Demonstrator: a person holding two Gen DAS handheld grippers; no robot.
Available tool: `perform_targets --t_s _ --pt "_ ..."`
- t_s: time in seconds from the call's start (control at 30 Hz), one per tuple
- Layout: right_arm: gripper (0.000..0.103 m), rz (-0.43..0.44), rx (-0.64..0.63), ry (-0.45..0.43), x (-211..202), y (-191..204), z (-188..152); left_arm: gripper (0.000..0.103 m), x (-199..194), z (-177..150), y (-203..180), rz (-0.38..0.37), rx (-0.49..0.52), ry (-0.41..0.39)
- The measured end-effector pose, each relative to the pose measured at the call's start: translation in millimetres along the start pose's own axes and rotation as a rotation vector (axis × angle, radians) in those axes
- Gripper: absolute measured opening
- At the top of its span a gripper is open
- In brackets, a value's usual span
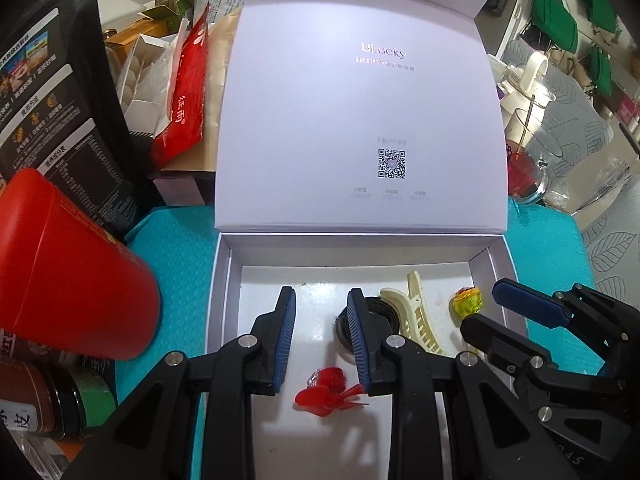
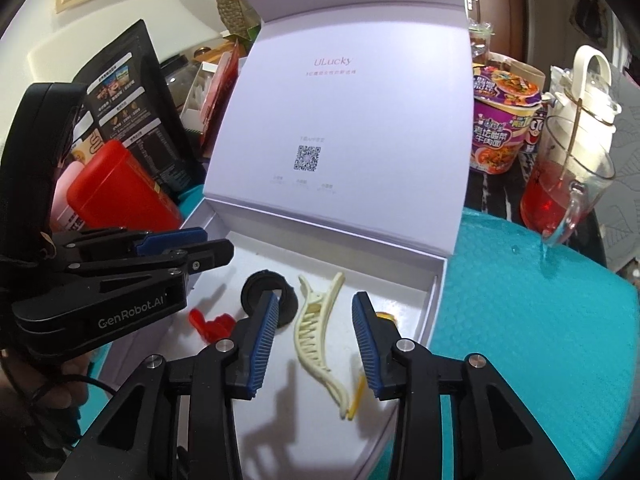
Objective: Organize rigid objects
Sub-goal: 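Open the left gripper to drop the black ring while the right gripper releases the lollipop into the box, then lift both open grippers from the box and move them toward the remaining clips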
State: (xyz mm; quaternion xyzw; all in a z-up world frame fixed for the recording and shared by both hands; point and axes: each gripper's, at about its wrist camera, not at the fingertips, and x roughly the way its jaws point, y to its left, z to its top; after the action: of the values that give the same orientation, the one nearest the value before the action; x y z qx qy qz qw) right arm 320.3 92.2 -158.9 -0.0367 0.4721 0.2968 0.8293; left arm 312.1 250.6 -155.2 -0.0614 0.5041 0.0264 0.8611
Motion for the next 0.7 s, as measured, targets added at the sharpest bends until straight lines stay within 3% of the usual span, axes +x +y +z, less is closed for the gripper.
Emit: perform_targets --t_s 0.37,0.7 --pt "0.038 -0.019 -0.011 -0.056 -54 4 3 0.026 -48 -3 -16 0.023 -0.008 -0.047" --pt "0.038 -0.018 -0.012 -0.123 -120 13 -5 0.026 -117 -12 -34 0.038 -0.006 -0.125"
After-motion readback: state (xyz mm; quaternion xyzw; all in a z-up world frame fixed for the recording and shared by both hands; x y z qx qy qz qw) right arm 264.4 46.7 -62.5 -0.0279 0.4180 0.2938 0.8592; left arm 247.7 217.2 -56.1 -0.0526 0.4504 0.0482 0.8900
